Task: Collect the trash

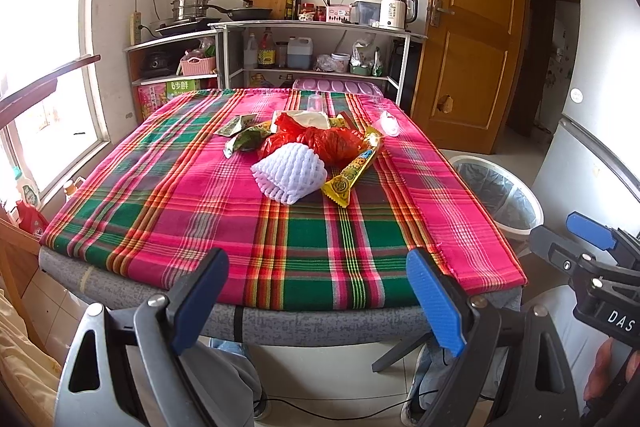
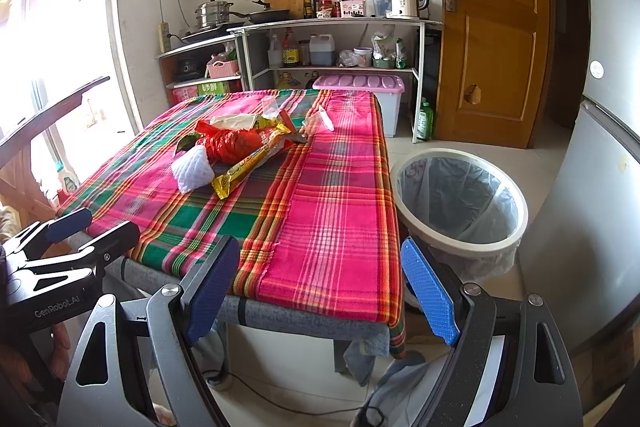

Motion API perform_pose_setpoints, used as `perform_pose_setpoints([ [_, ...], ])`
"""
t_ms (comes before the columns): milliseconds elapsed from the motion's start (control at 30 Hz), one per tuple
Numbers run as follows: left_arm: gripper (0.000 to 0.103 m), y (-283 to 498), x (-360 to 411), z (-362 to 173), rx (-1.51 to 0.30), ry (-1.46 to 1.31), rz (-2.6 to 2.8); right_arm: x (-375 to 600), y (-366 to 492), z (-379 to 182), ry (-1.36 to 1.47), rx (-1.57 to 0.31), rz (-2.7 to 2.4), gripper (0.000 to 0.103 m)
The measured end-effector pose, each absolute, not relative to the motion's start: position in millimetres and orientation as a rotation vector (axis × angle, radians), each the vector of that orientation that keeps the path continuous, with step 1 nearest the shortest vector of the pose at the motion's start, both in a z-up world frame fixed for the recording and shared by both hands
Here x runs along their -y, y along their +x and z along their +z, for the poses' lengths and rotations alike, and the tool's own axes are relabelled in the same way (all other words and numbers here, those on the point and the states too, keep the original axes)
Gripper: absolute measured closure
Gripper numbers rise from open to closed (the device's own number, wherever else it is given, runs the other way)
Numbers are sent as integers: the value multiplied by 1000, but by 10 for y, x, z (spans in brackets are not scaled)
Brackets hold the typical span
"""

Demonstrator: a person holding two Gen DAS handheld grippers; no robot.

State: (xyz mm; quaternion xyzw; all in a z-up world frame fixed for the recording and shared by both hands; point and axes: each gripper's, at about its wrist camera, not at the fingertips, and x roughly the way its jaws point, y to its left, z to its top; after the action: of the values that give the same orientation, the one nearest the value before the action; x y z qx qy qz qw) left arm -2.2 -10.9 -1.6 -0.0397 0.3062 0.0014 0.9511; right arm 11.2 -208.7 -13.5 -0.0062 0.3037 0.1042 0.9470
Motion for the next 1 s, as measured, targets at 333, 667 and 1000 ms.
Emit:
perform_pose_setpoints([
  [333,12,-20,114,-14,-623,-80,3,2099,104,-142,-12,-618,211,20],
  [667,11,-21,126,-6,-623,-79,2,2098,109,-140,-14,-616,208,20],
  [1000,11,-22,130,-2,-623,-80,1,2091,111,-132,-14,-615,205,20],
])
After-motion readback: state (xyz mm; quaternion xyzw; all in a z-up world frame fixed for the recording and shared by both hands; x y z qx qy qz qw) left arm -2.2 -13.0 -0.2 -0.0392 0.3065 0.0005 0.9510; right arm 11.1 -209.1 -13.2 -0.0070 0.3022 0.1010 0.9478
